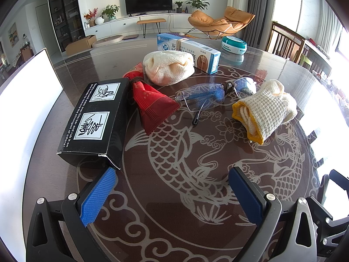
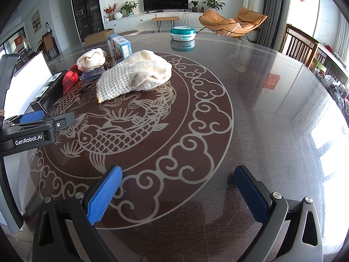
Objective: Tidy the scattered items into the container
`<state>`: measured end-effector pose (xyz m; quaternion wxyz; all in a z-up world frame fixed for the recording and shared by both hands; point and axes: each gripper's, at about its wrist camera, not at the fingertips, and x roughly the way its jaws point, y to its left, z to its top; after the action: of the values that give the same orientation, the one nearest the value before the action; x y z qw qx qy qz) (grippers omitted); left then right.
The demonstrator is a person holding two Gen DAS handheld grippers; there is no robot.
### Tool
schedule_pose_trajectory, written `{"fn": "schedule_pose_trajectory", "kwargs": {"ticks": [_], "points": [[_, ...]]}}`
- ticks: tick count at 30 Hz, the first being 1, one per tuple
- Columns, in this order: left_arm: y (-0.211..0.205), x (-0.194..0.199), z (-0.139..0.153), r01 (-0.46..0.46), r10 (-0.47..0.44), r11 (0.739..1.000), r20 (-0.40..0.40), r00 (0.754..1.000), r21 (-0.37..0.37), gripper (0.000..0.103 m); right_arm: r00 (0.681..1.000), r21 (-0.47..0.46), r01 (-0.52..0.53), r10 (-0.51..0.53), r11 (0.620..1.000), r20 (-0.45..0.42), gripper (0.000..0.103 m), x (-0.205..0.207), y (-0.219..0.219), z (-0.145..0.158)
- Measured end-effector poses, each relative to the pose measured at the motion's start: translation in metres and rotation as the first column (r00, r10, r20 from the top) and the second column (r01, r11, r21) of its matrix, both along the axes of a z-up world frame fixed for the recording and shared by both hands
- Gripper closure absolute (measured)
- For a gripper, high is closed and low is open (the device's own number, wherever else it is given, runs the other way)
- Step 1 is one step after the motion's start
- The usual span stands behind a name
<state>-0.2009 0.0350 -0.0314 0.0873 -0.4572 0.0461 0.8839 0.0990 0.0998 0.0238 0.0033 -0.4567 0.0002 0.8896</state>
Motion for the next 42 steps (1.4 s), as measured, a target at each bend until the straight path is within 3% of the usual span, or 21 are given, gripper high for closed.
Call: {"fn": "schedule_pose_trajectory", "kwargs": {"ticks": [23,26,28,30,32,35,38,42], "points": [[0.000,0.002,0.000,0.012,-0.011,1.000,0.017,1.000,-0.004,0.000,1.000,0.000,0.000,0.000,1.000,0.000,0.000,0.001,-0.001,0.000],[-0.008,0.023,0.003,0.083,-0.082,0.996,0.066,0.994,-0.014,0.000,0.999,-0.004,-0.043,0.043,0.999,0.004,0.000,0.006,-0.002,0.000],[-0.020,0.045,0.003,0.117,-0.117,0.993,0.050,0.992,-0.011,0.000,0.990,-0.024,-0.137,0.137,0.990,0.016,0.000,0.007,-0.006,0.002],[-0.032,0.060,0.003,0.126,-0.126,0.992,0.041,0.991,-0.007,0.000,0.968,-0.076,-0.249,0.249,0.966,-0.006,0.003,-0.001,-0.013,0.009],[-0.041,0.068,0.003,0.106,-0.106,0.994,0.039,0.994,-0.005,0.000,0.961,-0.037,-0.270,0.267,0.962,-0.064,0.003,-0.020,-0.021,0.026],[-0.046,0.072,0.002,0.065,-0.065,0.998,0.031,0.997,-0.003,0.000,0.955,-0.082,-0.284,0.274,0.955,-0.113,0.002,-0.059,-0.030,0.048],[-0.045,0.073,0.001,0.058,-0.058,0.998,0.028,0.998,-0.005,0.000,0.955,-0.081,-0.295,0.291,0.952,-0.054,0.002,-0.101,-0.045,0.049],[-0.045,0.073,0.000,0.060,-0.059,0.998,0.027,0.998,-0.005,0.000,0.957,-0.010,-0.279,0.279,0.960,0.082,0.002,-0.129,-0.060,0.023]]}}
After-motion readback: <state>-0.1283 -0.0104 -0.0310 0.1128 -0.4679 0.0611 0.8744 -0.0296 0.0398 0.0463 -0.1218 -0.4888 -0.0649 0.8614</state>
